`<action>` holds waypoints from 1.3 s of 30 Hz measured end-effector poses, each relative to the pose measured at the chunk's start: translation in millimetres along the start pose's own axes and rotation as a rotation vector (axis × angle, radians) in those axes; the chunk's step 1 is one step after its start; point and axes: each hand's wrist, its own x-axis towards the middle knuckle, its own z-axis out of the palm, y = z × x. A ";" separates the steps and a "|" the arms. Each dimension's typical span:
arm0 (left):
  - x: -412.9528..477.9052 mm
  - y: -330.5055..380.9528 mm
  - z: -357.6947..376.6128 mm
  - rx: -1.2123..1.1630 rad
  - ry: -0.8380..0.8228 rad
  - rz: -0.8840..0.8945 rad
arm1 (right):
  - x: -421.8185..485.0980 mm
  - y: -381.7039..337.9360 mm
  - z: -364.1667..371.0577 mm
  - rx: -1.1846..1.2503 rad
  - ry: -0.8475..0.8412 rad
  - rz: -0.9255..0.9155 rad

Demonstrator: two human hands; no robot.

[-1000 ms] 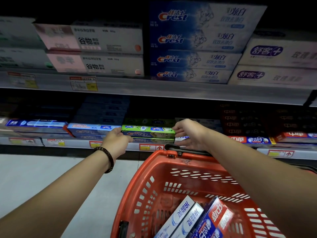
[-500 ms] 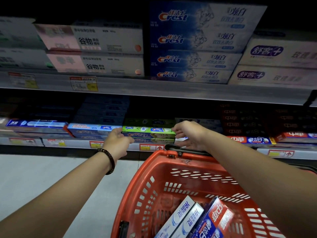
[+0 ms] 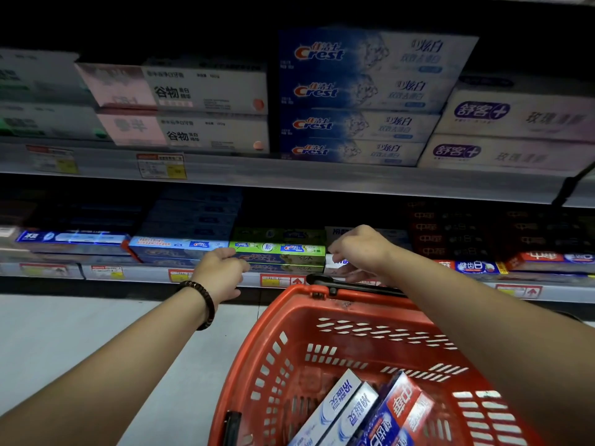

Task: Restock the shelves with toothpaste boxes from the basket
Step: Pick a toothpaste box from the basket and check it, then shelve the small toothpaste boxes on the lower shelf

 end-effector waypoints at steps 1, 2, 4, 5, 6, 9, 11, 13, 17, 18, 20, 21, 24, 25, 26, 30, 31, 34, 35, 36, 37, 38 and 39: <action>-1.2 1.1 -0.4 0.004 -0.006 -0.004 | -2.0 0.1 -0.7 0.005 -0.005 0.004; -3.3 2.7 -1.1 0.004 -0.012 -0.007 | -4.0 0.0 -1.0 0.006 -0.004 0.005; -7.6 7.1 -2.9 -0.005 -0.027 -0.015 | -9.2 -1.2 -2.9 0.000 0.010 0.005; -10.2 10.1 -4.4 -0.010 -0.038 -0.017 | -12.9 -2.7 -4.3 0.003 0.015 0.006; -12.3 13.0 -6.0 -0.011 -0.047 -0.017 | -15.6 -4.2 -5.3 0.018 0.019 0.012; -21.4 20.2 -9.8 -0.015 -0.067 -0.025 | -26.3 -7.9 -9.8 0.101 0.021 0.030; -29.6 22.7 -8.8 0.003 -0.086 -0.030 | -33.1 -9.6 -14.6 0.109 0.024 0.024; -39.7 27.3 -6.2 0.034 -0.099 -0.002 | -44.0 -13.3 -20.7 0.060 0.050 -0.001; -58.9 41.8 -2.7 0.091 -0.088 0.084 | -69.1 -14.9 -31.2 0.036 0.089 -0.067; -64.0 45.8 -2.7 0.101 -0.083 0.102 | -74.1 -13.4 -33.4 0.022 0.120 -0.083; -73.4 52.3 -2.6 0.104 -0.095 0.109 | -85.0 -8.4 -39.5 -0.005 0.178 -0.101; -78.7 55.4 -2.2 0.101 -0.106 0.109 | -90.3 -6.8 -43.1 -0.005 0.198 -0.104; -98.2 64.7 0.1 0.119 -0.132 0.127 | -110.4 -4.2 -52.1 0.020 0.236 -0.129; -104.3 67.8 0.7 0.124 -0.139 0.133 | -119.8 -4.9 -54.3 0.034 0.244 -0.137; -110.1 70.9 1.1 0.126 -0.148 0.137 | -128.5 -4.4 -56.3 0.051 0.246 -0.147; -135.1 81.9 2.7 0.182 -0.209 0.128 | -161.5 2.4 -63.2 0.083 0.236 -0.170; -142.0 83.9 3.1 0.200 -0.229 0.112 | -169.8 4.2 -65.0 0.095 0.232 -0.169; -163.8 86.7 6.1 0.260 -0.268 0.068 | -195.0 10.3 -69.8 0.134 0.212 -0.166; -170.2 87.1 7.7 0.277 -0.275 0.066 | -202.6 12.7 -71.0 0.134 0.209 -0.165; -176.0 87.0 9.7 0.291 -0.277 0.072 | -210.3 15.3 -71.4 0.135 0.209 -0.166; -182.6 87.2 11.5 0.304 -0.277 0.081 | -217.8 18.2 -72.0 0.136 0.210 -0.167; -190.0 87.4 13.9 0.313 -0.279 0.089 | -224.6 21.6 -72.2 0.141 0.209 -0.171; -197.0 87.4 16.1 0.318 -0.282 0.098 | -230.5 25.1 -72.2 0.146 0.206 -0.174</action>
